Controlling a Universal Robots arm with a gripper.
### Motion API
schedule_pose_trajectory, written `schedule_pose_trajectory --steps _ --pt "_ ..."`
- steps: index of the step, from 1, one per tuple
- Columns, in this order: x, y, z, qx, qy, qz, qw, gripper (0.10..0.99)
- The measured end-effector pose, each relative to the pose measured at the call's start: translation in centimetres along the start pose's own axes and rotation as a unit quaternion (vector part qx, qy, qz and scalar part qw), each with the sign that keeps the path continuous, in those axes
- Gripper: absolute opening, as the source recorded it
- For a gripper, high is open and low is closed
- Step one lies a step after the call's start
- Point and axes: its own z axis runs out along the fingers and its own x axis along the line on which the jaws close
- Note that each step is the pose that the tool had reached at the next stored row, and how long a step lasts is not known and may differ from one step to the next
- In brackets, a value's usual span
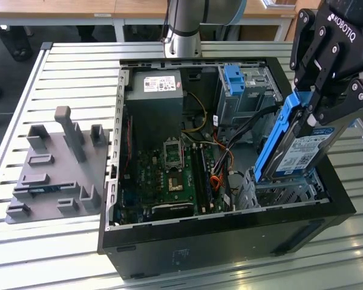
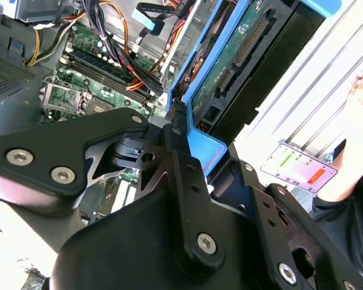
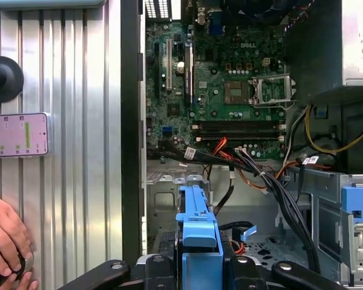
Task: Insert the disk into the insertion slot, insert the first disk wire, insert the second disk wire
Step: 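Insert the disk into the insertion slot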
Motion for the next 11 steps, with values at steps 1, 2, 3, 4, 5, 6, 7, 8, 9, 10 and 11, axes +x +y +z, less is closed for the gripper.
schedule_pose_trajectory --steps 1,2,3,4,5,6,7,8,9,10,11 --pt "-0.07 0.01 0.07 0.0000 0.0001 0.000 1.0000 0.365" --pt "-0.16 0.01 0.15 0.0000 0.0001 0.000 1.0000 0.365" --pt "-0.24 0.02 0.22 0.0000 0.0001 0.000 1.0000 0.365" --pt "-0.33 0.02 0.29 0.0000 0.0000 0.000 1.0000 0.365" --pt "-0.40 0.02 0.36 0.0000 0.0001 0.000 1.0000 0.365" --pt "-0.42 0.02 0.44 0.0000 0.0000 0.000 1.0000 0.365" --pt "-0.43 0.02 0.54 0.0000 0.0000 0.000 1.0000 0.365" --pt "-0.43 0.03 0.64 0.0000 0.0000 0.000 1.0000 0.365" --pt "-0.43 0.04 0.72 0.0000 0.0001 0.000 1.0000 0.365" --pt "-0.43 0.06 0.80 0.0000 0.0001 0.000 1.0000 0.365" --pt "-0.43 0.07 0.88 0.0000 0.0001 0.000 1.0000 0.365"
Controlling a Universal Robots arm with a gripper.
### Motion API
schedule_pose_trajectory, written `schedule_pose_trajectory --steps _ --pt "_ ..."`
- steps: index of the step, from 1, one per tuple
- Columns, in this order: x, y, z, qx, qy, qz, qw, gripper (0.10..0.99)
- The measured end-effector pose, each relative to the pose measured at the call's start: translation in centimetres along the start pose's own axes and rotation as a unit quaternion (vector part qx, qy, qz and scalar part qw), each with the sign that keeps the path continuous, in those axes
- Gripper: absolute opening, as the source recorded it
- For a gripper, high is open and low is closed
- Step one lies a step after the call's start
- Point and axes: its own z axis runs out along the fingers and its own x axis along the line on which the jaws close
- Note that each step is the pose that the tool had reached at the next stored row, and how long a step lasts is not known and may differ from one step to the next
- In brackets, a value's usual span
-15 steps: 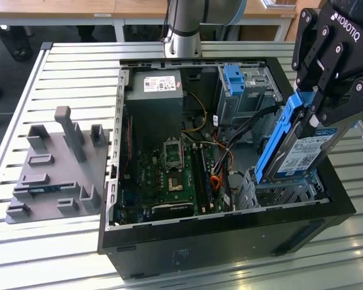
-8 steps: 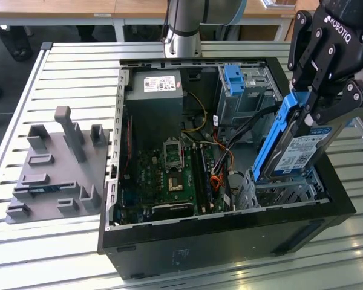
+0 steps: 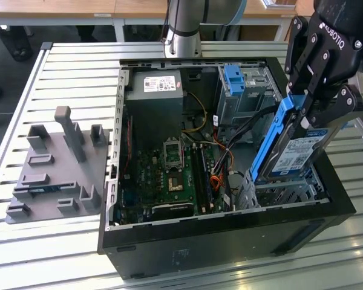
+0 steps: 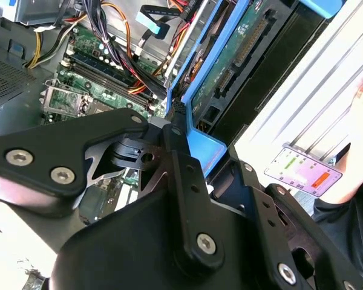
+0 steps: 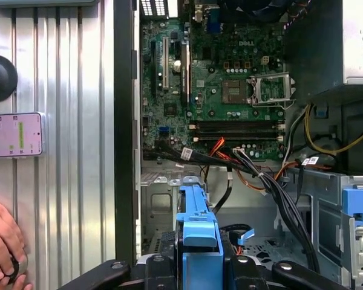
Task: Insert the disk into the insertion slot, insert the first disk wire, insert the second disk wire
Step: 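Insert the disk into the insertion slot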
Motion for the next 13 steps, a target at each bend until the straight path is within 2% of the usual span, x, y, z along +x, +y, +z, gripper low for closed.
schedule_pose_trajectory --steps 13 --pt "0.00 -0.01 1.02 0.0000 -0.0003 0.000 1.0000 0.365"
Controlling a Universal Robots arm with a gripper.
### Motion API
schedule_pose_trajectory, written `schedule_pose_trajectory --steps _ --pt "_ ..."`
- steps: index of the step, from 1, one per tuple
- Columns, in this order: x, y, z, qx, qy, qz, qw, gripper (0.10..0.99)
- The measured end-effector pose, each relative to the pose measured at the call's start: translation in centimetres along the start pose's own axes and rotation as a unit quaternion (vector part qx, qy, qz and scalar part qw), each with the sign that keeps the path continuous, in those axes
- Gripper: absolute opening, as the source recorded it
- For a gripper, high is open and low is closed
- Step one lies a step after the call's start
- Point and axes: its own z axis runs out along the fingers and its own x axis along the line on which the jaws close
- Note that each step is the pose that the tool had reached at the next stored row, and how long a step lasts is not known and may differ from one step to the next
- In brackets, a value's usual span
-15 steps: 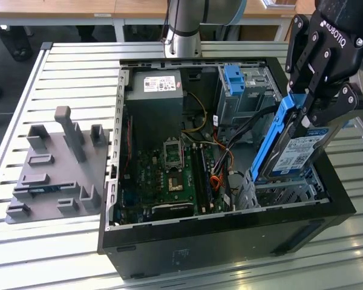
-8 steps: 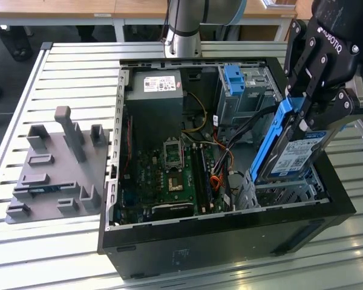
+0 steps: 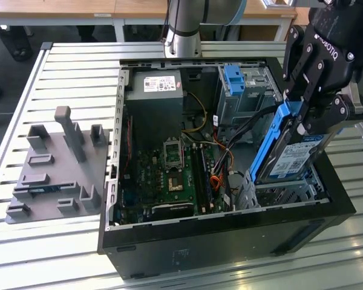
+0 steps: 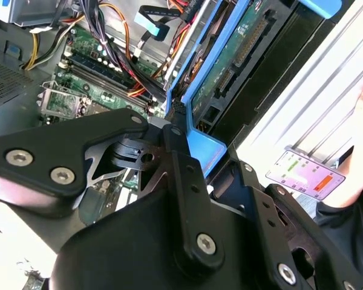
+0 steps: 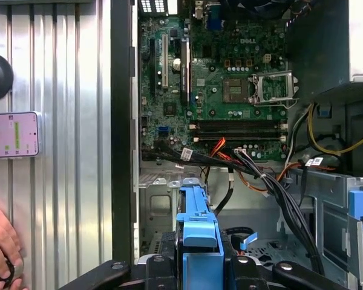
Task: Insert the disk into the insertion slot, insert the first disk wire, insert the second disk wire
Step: 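Insert the disk into the insertion slot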
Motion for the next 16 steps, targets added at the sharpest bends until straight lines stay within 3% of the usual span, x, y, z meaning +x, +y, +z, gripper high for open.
schedule_pose_trajectory --steps 16 --pt "0.01 -0.01 0.54 0.0000 -0.0002 0.000 1.0000 0.365"
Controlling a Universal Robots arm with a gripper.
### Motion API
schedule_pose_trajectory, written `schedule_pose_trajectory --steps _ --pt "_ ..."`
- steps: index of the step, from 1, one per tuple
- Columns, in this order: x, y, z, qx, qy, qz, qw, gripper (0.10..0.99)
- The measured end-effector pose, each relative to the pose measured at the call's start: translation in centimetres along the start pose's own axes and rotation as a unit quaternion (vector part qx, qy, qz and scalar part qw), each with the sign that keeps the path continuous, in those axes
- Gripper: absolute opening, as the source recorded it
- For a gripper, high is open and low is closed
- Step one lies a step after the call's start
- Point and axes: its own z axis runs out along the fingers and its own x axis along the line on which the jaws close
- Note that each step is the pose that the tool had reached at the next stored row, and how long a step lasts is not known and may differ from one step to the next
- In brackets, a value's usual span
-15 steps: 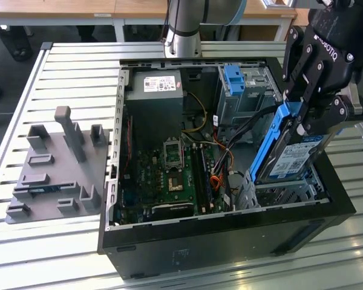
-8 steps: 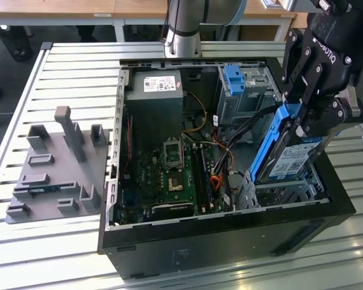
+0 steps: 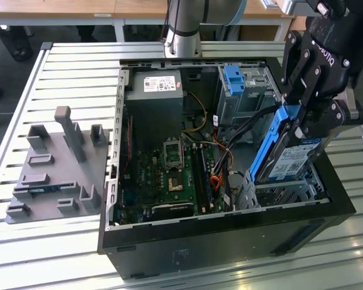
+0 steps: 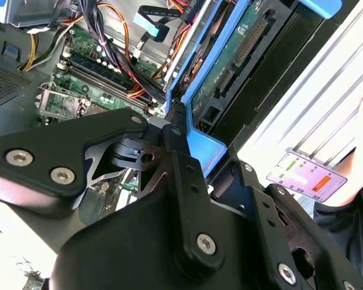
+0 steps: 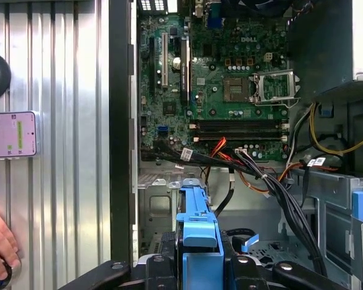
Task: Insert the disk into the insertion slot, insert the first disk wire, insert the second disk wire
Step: 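Insert the disk into the insertion slot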
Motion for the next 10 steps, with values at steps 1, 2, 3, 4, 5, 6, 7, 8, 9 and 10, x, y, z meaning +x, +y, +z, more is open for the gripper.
schedule_pose_trajectory --steps 1,2,3,4,5,6,7,8,9,10 --pt "0.00 0.00 0.03 0.0000 -0.0001 0.000 1.0000 0.365" --pt "0.00 0.00 0.06 0.0000 -0.0001 0.000 1.0000 0.365" --pt "0.00 0.00 0.10 0.0000 -0.0001 0.000 1.0000 0.365" --pt "0.00 0.00 0.13 0.0000 -0.0003 0.000 1.0000 0.365" --pt "0.00 0.00 0.17 0.0000 -0.0003 0.000 1.0000 0.365" --pt "0.00 0.00 0.21 0.0000 -0.0004 0.000 1.0000 0.365" --pt "0.00 0.00 0.24 0.0000 -0.0006 0.000 1.0000 0.365" --pt "0.01 0.00 0.27 0.0000 -0.0008 0.000 1.0000 0.365" --pt "0.01 0.00 0.30 0.0000 -0.0013 0.000 1.0000 0.365" --pt "0.00 0.00 0.35 0.0000 -0.0018 0.000 1.0000 0.365"
